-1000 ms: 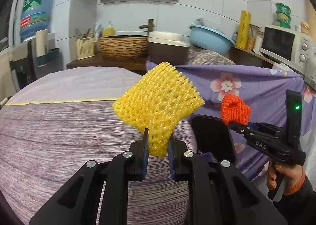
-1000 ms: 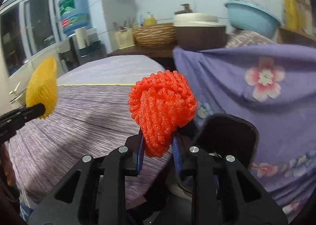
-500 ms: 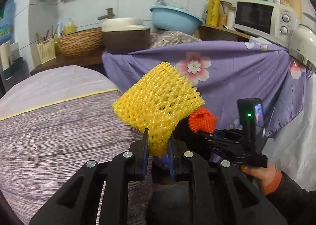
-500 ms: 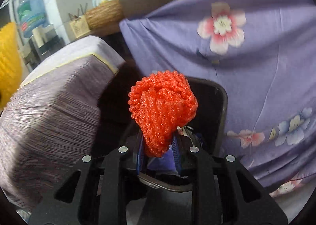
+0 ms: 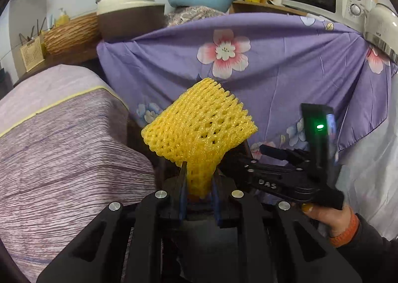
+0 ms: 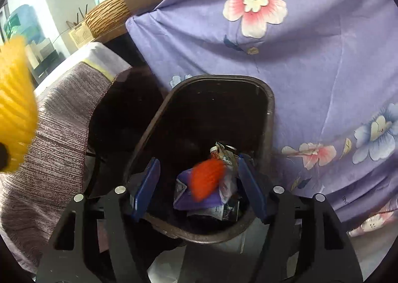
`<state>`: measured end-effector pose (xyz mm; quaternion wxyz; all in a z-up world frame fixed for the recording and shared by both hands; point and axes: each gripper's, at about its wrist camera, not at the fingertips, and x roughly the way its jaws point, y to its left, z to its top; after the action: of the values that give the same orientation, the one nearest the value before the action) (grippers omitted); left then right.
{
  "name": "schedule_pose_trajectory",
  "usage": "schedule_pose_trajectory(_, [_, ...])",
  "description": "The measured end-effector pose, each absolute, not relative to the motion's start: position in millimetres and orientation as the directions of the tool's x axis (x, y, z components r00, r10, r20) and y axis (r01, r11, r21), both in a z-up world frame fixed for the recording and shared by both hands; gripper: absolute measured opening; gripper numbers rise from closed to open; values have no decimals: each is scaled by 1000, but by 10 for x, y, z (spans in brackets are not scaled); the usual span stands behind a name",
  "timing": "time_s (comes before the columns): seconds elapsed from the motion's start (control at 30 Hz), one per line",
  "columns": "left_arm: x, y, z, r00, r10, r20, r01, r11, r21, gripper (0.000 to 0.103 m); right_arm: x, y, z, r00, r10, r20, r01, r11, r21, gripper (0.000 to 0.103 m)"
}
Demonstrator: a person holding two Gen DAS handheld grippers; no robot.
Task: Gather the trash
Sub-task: 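Lower the yellow foam net into the bin and open the left tool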
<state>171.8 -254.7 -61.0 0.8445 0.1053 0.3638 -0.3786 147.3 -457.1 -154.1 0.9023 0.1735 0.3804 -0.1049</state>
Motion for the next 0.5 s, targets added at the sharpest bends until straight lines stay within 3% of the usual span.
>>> schedule_pose_trajectory(0.5, [1920,-3204,-1111,350,-550,-759,758,642,-117,17,720,-4888,-1114,714,-240,-657,455,873,176,70])
